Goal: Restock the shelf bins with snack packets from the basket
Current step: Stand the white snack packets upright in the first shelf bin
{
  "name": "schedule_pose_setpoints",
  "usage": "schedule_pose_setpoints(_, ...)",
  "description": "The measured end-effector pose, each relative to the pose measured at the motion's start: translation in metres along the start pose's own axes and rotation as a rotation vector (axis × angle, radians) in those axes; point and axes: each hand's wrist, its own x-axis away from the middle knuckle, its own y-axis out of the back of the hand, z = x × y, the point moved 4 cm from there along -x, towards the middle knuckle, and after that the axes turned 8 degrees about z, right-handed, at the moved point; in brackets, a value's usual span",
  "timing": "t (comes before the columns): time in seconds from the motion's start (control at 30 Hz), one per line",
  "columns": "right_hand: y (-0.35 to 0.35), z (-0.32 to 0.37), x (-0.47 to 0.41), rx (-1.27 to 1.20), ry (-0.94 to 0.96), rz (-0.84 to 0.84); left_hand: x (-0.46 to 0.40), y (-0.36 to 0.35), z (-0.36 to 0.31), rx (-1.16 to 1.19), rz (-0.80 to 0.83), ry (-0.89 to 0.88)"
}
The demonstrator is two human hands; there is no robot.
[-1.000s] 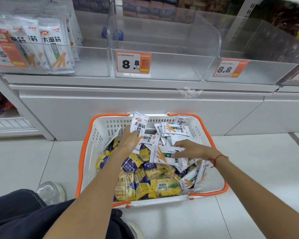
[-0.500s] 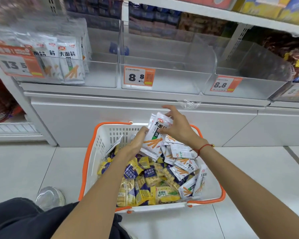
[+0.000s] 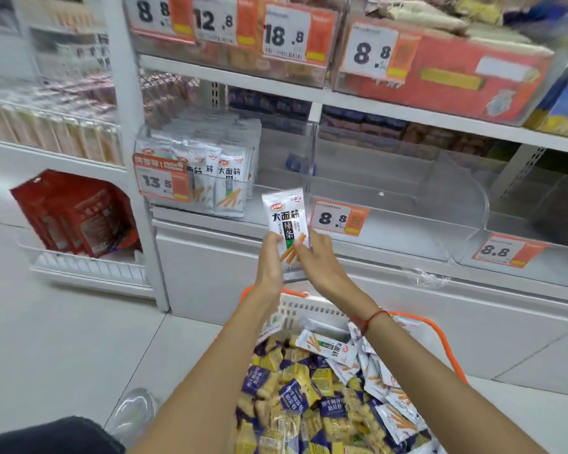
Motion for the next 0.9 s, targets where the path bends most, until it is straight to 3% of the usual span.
schedule_pose_setpoints(0.13, 0.003, 0.042, -0.027, 0.017, 0.109, 0.03, -0.014, 0.026, -0.049, -0.113, -0.027, -0.114)
schedule_pose_setpoints(0.2, 0.008, 0.062, -0.04, 0.009, 0.188, 0.016, -0.021, 0.044, -0.076, -0.293, -0.078, -0.16)
schedule_pose_setpoints(0.37, 0.013, 0.095, -0.082, 0.014, 0.373, -0.174, -0.04, 0.074, -0.142, -0.576, 0.034, -0.32)
schedule_pose_setpoints(0.53, 0.009, 0.111, -0.121, -0.004, 0.422, -0.234, -0.075, 0.101, -0.177, -0.841, -0.031, -0.491)
schedule_pose_setpoints(0.63, 0.0, 0.104, -0.144, -0.005, 0.357, -0.167, -0.091, 0.111, -0.18, -1.102, -0.136, -0.443)
schedule_pose_setpoints(0.73, -0.012, 0.094, -0.158, 0.038, 0.206, 0.024, -0.1, 0.115, -0.179, -1.509, -0.272, -0.357)
schedule_pose_setpoints(0.9, -0.028, 0.094, -0.176, 0.182, 0.06, 0.281, -0.11, 0.124, -0.173, -1.727, -0.28, -0.227)
